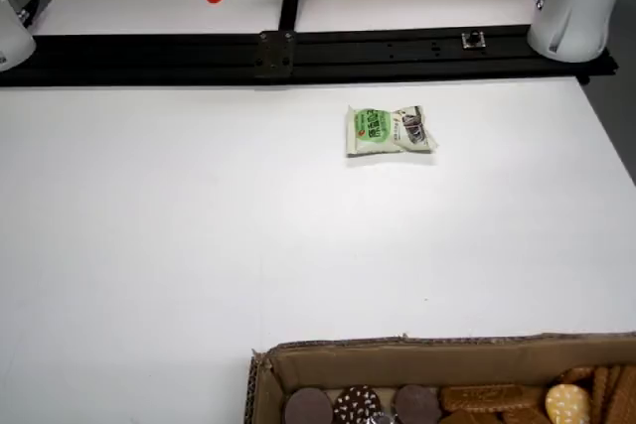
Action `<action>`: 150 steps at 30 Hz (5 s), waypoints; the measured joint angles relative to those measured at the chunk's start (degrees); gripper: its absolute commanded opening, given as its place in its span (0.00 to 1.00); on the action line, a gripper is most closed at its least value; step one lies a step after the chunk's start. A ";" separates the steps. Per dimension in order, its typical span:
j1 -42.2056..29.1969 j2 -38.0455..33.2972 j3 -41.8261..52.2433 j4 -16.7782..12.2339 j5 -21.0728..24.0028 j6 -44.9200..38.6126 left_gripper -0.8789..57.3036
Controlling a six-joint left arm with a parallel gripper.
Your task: Grasp a snack and put it in the bin.
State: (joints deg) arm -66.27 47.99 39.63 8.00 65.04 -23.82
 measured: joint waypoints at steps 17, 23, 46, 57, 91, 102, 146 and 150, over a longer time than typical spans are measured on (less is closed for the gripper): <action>-0.09 0.08 -0.13 -0.06 0.33 1.43 0.01; 0.04 0.09 -0.16 -0.06 0.44 1.75 0.01; 3.19 -3.09 5.03 4.04 6.25 -16.53 0.01; 7.66 -19.32 29.44 5.22 4.93 -34.35 0.09; 0.97 -19.77 42.51 10.98 0.25 -49.89 0.84; -0.45 -16.49 42.67 13.37 -2.07 -50.51 0.82; -1.66 -5.27 43.71 15.02 -8.02 -53.53 0.86; -1.43 -3.65 43.71 15.50 -9.84 -54.68 0.86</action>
State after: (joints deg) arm -67.70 44.33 83.34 23.49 55.20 -78.50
